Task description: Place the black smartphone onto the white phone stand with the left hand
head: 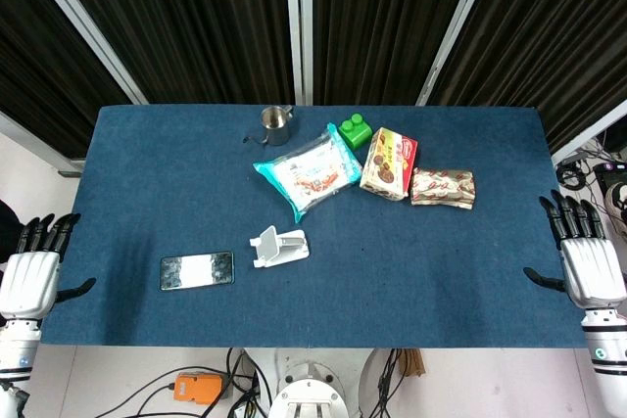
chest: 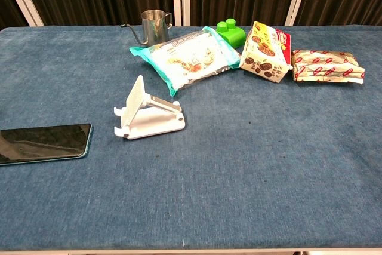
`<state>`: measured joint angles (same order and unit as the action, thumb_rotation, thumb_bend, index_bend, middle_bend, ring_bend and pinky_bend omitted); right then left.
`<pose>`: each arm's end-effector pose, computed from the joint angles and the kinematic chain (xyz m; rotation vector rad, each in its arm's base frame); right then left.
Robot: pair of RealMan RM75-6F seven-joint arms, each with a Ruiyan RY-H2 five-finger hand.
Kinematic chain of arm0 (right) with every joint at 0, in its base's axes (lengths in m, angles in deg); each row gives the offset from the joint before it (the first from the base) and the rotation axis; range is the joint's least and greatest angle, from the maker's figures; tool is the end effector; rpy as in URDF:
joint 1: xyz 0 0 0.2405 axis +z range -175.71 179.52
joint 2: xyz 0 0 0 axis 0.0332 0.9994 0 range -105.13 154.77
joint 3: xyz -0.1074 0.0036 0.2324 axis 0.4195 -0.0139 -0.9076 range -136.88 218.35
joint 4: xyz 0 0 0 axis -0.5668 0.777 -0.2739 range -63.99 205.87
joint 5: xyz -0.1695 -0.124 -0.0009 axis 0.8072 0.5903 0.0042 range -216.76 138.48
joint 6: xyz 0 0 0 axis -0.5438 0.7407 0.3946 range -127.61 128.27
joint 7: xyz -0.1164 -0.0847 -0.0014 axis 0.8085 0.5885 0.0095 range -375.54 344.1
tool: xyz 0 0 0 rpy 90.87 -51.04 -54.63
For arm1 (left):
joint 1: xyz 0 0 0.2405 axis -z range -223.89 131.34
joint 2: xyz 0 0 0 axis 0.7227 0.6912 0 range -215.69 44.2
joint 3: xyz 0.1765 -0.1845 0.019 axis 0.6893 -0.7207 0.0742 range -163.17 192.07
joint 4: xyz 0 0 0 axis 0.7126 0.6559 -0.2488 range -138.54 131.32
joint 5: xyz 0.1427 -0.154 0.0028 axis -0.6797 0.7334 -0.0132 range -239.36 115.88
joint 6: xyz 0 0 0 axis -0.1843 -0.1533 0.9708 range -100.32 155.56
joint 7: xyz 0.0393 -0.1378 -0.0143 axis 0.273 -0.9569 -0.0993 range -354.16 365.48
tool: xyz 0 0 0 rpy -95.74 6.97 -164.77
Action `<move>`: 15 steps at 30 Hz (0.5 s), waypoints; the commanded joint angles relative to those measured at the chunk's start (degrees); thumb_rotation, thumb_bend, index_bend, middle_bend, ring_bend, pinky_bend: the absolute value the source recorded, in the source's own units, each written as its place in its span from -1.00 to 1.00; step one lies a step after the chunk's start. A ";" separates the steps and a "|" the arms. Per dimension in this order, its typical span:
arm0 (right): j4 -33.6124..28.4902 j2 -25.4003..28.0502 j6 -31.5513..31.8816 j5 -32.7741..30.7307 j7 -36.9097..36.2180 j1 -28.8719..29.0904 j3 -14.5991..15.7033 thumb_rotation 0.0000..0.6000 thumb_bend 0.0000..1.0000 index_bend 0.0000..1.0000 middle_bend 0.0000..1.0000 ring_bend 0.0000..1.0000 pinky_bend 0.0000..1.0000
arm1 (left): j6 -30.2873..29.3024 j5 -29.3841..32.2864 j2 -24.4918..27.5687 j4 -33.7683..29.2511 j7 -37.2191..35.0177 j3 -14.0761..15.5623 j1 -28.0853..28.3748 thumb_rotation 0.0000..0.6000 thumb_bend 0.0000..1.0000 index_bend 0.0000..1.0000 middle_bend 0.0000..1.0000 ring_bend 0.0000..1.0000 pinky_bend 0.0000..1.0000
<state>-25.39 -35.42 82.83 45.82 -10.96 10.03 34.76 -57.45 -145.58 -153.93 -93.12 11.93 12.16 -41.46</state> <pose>-0.2903 -0.2083 0.1765 1.4273 -0.8053 0.8954 -0.3202 0.1789 0.1413 -1.3871 -0.8617 -0.8137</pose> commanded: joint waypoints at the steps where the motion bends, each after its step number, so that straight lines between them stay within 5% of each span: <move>1: -0.30 0.34 0.36 -0.27 -0.10 0.06 -0.44 1.00 -0.79 -1.00 -0.92 -1.00 -0.93 | 0.04 -0.47 -0.07 -0.68 0.16 0.32 -0.02 1.00 -0.92 -0.85 -0.78 -0.97 -1.00; 15: -1.80 3.20 1.25 0.23 -1.02 0.15 -1.15 1.00 -0.79 -1.00 -0.92 -1.00 -0.93 | 10.35 -2.29 -6.92 -7.79 7.44 0.83 7.01 1.00 -0.84 -0.62 -0.73 -0.87 -1.00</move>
<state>-27.20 -32.23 84.08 46.05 -11.97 10.17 33.61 -49.62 -148.71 -158.86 -99.76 17.07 13.02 -36.10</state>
